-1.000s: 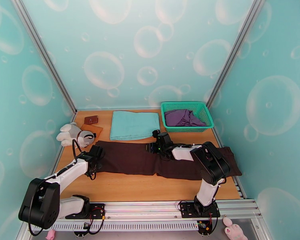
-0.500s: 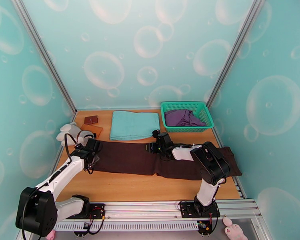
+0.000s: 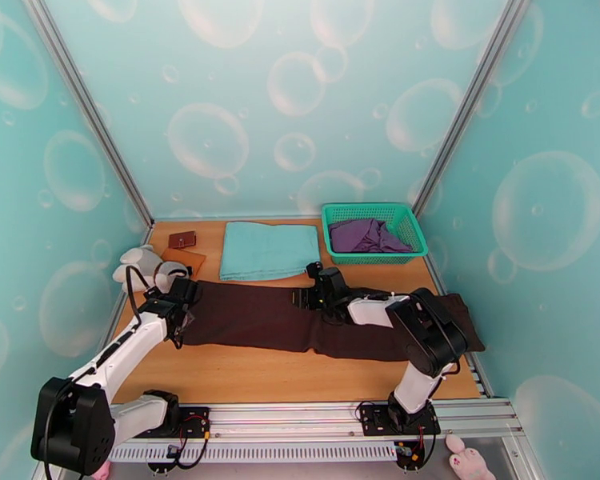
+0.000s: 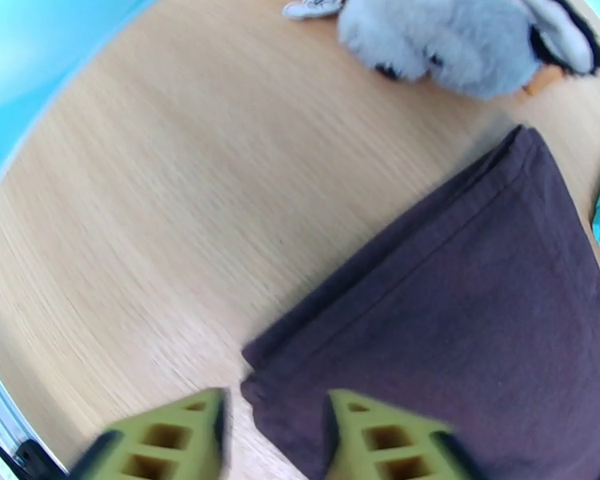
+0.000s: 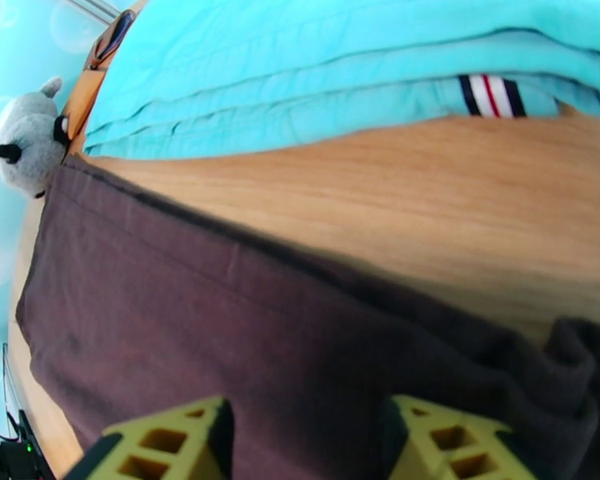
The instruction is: Fold and stack the trousers
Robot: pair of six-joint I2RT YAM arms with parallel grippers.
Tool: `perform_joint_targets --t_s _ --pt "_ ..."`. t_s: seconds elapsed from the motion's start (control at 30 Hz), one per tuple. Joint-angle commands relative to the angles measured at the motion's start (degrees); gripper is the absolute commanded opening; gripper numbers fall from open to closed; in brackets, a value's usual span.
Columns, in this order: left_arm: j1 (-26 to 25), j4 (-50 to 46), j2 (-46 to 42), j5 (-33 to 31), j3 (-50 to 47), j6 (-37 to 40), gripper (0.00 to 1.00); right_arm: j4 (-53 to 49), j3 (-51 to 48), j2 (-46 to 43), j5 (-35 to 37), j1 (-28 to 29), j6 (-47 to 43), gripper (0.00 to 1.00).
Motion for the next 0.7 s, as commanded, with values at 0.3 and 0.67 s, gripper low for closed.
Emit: perform_joint_targets --t_s 0.3,0.67 --pt "5.9 29.6 11.1 21.0 -1.1 23.4 0.99 10.3 -4.4 -5.9 -7.8 3.5 -2.6 0.60" --pt "7.9 32.9 23.3 23.0 0.7 26.8 0.79 11.0 -5.3 -7.9 -9.1 2.9 -3.0 0.58"
